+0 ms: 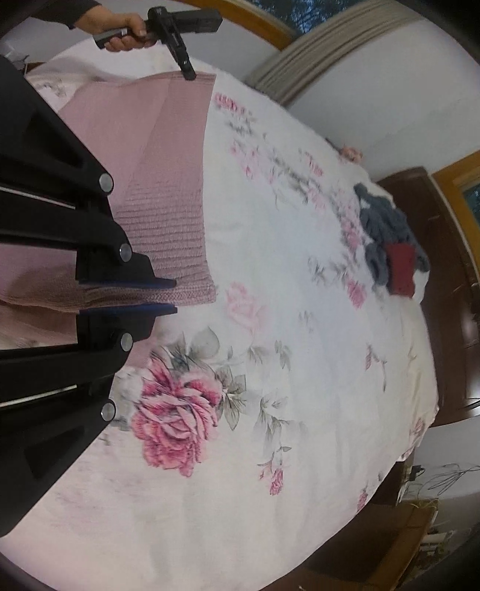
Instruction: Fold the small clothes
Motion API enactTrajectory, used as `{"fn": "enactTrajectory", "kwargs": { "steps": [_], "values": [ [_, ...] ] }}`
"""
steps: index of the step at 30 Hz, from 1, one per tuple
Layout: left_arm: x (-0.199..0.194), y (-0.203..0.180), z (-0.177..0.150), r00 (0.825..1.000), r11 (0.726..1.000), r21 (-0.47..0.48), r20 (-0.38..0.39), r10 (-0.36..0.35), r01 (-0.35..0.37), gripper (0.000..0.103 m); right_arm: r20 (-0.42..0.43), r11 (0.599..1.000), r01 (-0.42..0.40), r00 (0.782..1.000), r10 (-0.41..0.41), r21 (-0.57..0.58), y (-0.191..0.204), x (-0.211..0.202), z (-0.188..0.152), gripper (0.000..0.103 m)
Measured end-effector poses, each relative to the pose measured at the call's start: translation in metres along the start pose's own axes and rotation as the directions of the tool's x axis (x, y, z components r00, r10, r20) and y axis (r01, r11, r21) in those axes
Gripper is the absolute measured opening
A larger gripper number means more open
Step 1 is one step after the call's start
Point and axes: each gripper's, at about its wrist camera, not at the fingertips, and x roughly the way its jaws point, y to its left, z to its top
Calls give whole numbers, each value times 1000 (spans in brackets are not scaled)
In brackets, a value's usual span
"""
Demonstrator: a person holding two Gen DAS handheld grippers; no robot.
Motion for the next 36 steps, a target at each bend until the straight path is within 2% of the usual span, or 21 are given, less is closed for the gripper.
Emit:
{"fn": "enactTrajectory", "kwargs": {
  "steps": [9,14,17,19,21,22,23,24,26,28,30,31,32,33,36],
  "values": [
    [85,43,3,987,992,-118,-154,35,-54,7,-96,997,78,992,-78,0,-18,70,2,7],
    [118,65,-5,971,983,-156,-233,59,-97,7,-137,994,107,985,-104,9,-31,101,-3,7],
    [129,70,-5,960,980,-178,-275,42,-93,10,-165,993,115,980,-110,20,-38,116,-6,7],
    [121,77,-1,967,967,-245,-254,4,-68,14,-206,994,102,974,-91,44,-44,127,-10,11],
    [98,79,5,985,959,-272,-169,32,-78,19,-202,993,104,975,-90,60,-47,123,-8,18],
    [86,75,8,993,960,-278,-120,-9,-25,20,-185,992,100,979,-86,73,-47,117,-6,20],
    [78,67,8,993,961,-271,-93,-75,47,20,-140,992,90,987,-77,90,-47,104,-4,20],
    [77,58,7,988,964,-247,-94,-123,97,20,-108,992,79,992,-69,95,-46,94,-3,21],
    [85,43,3,977,970,-203,-137,-163,133,20,-68,993,11,998,-3,117,-41,77,-6,21],
    [102,34,-5,968,981,-163,-211,-135,101,20,-102,989,-55,992,70,140,-37,79,-16,21],
    [123,40,-15,958,987,-161,-282,-47,1,20,-157,989,-52,985,73,135,-37,89,-27,19],
    [128,45,-18,956,985,-172,-293,-28,-24,18,-187,989,-33,981,60,144,-42,97,-33,11],
    [132,50,-20,955,981,-189,-297,-23,-36,12,-199,986,-28,978,60,162,-49,102,-36,6],
    [133,52,-21,954,979,-202,-298,-23,-39,11,-202,982,-26,977,65,188,-56,105,-37,2],
    [121,51,-18,958,973,-229,-285,-42,-26,9,-200,970,-49,975,98,237,-63,101,-37,2]
  ]
}}
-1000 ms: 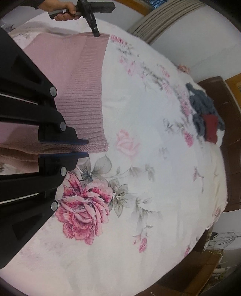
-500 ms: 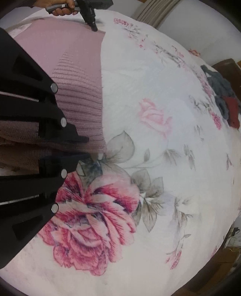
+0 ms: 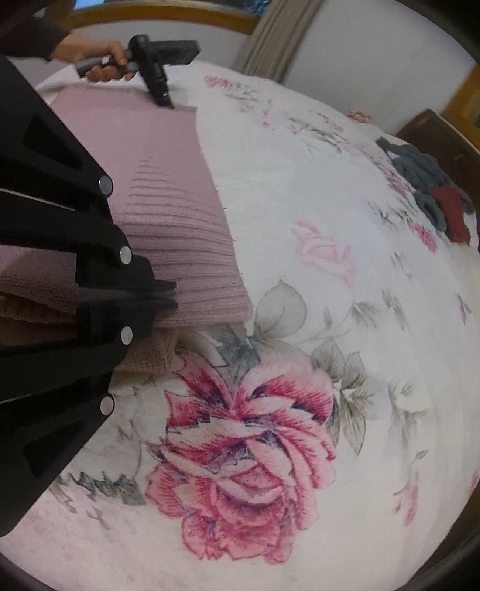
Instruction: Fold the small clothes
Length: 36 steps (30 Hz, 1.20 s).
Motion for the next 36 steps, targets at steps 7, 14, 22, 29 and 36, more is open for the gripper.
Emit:
{"fn": "enactTrajectory", "kwargs": {
  "steps": [7,14,22,29,36],
  "values": [
    [-32,-1,-58,992,989,77,-13,-129,129,11,-3,990,-137,991,137,-30,3,-34,-52,6],
    [-49,10,-88,990,989,52,26,-141,139,3,10,987,-158,987,158,13,2,-49,-69,5],
    [-45,8,-177,989,980,150,-82,-121,132,3,-152,975,-166,978,143,-151,35,-37,-145,0],
    [-65,-5,-210,964,951,157,-58,-261,267,8,-144,968,-196,974,175,-156,45,-56,-158,5],
    [-35,16,-219,977,973,130,-120,-175,191,1,-175,983,-119,980,93,-142,33,-42,-182,0]
  ]
}}
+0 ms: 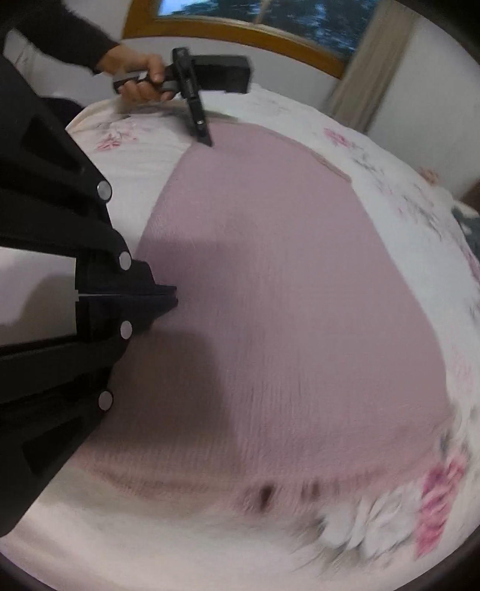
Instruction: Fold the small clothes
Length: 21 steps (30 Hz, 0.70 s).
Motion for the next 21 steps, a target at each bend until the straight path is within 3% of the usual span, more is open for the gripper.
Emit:
{"fn": "enactTrajectory", "kwargs": {
  "steps": [2,4,5,7,8,9,10,12,14,18,20,21],
  "values": [
    [-19,1,3,1000,1000,11,26,0,-1,8,45,999,52,998,-52,4,2,-22,-2,7],
    [-44,9,2,997,999,-18,66,-36,37,35,78,986,154,986,-150,-57,15,-41,-7,16],
    [-56,11,1,995,998,-34,90,-50,53,39,96,972,208,976,-197,-112,29,-43,-8,20],
    [-79,27,3,986,992,-89,143,-81,94,56,148,919,299,952,-269,-257,67,-45,-21,49],
    [-82,30,8,983,988,-113,159,-87,106,62,165,889,325,944,-285,-324,87,-40,-28,50],
    [-90,40,11,977,979,-150,180,-111,139,63,178,852,346,937,-299,-393,107,-32,-35,49],
    [-98,50,13,973,972,-170,190,-131,164,63,206,789,385,923,-325,-478,136,-15,-47,49],
    [-99,57,19,968,960,-199,199,-156,195,66,230,710,413,910,-345,-570,172,14,-60,49],
    [-94,54,28,967,956,-208,191,-168,208,73,282,603,454,888,-362,-656,209,46,-77,49],
    [-89,64,50,971,949,-234,161,-174,209,75,387,445,521,849,-360,-728,264,96,-94,52],
    [-80,60,66,971,944,-245,142,-190,220,75,450,347,570,813,-371,-744,286,122,-99,54],
    [-74,61,74,972,942,-249,129,-199,226,75,464,326,582,803,-373,-745,288,126,-102,55]
  ]
}}
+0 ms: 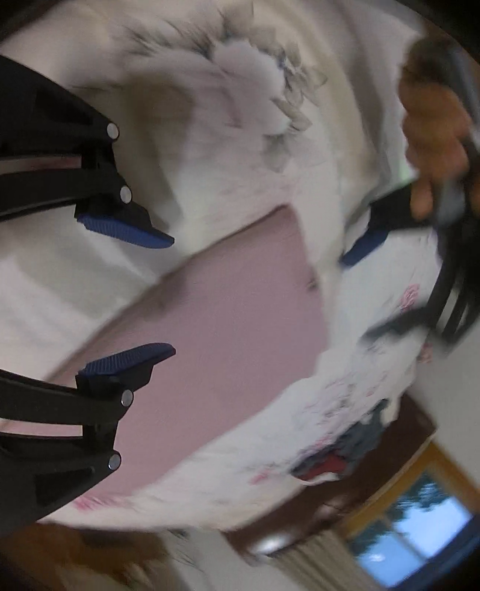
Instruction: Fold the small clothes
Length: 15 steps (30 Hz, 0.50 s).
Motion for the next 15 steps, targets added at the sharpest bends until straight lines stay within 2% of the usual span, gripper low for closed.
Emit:
{"fn": "enactTrajectory", "kwargs": {
  "steps": [3,7,14,15],
  "values": [
    [20,0,17,999,1000,2,-44,7,-7,76,-3,994,83,997,-83,-65,19,24,22,55],
    [43,0,39,995,999,1,-90,52,-52,77,-6,980,159,987,-161,-123,45,47,44,55],
    [77,-11,77,985,997,21,-150,81,-79,78,15,974,215,977,-214,-77,41,72,76,53],
    [80,-12,81,985,996,18,-152,84,-83,78,13,977,205,979,-205,-59,37,74,79,45]
  ]
}}
